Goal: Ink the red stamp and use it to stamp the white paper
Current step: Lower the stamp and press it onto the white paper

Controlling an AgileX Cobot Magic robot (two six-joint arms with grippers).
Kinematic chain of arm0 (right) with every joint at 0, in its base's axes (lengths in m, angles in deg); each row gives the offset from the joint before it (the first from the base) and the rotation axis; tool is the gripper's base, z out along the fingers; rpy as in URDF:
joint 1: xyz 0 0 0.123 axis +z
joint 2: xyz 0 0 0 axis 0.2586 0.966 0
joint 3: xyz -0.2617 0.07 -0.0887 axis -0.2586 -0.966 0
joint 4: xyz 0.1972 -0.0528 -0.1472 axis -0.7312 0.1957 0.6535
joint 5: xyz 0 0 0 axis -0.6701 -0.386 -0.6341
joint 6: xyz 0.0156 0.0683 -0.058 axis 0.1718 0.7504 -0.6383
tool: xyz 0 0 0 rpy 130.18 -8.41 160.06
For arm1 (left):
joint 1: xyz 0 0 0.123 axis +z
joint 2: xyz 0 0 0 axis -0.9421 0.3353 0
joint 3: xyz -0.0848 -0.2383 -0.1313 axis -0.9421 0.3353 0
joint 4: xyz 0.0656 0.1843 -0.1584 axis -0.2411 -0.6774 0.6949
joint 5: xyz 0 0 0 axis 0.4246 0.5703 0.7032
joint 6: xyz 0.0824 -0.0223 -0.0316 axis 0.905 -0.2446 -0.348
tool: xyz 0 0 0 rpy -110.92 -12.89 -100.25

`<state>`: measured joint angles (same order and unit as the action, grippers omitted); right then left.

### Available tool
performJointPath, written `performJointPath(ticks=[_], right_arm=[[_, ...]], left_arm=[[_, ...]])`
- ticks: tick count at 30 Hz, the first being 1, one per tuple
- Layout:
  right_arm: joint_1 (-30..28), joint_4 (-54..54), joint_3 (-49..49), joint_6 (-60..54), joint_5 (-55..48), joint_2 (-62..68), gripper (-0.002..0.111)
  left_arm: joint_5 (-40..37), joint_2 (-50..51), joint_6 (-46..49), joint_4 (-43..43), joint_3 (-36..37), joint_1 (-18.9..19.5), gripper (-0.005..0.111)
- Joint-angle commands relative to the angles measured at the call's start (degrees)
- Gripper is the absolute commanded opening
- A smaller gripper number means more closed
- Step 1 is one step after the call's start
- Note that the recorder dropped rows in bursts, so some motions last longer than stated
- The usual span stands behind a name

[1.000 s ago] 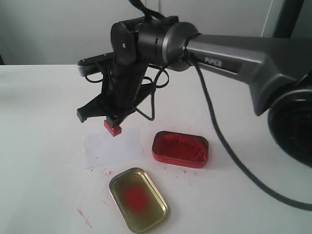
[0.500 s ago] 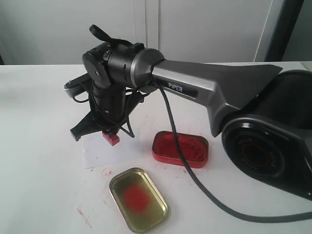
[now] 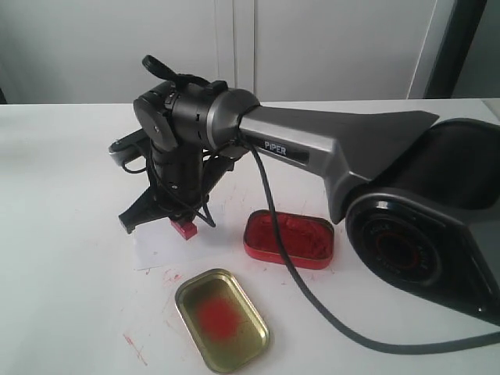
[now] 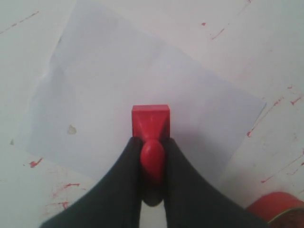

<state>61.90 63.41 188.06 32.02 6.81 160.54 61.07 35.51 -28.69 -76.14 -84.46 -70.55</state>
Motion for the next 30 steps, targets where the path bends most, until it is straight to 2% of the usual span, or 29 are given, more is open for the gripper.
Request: performJointPath(ticks=[1, 16, 30], right_arm=[[0.1, -0.2, 0.3, 0.4, 0.0, 1.5, 0.0], [0.1, -2.7, 0.3, 0.1, -4.8, 10.5, 0.0], [0.1, -2.7, 0.3, 0.1, -4.7, 10.9, 0.0]], left_arm=[[0.1, -0.3, 0.0, 0.3, 0.2, 0.1, 0.0], [0.1, -0.3, 0.0, 0.3, 0.2, 0.1, 0.0], [0.1, -0.3, 0.0, 0.3, 0.2, 0.1, 0.0]])
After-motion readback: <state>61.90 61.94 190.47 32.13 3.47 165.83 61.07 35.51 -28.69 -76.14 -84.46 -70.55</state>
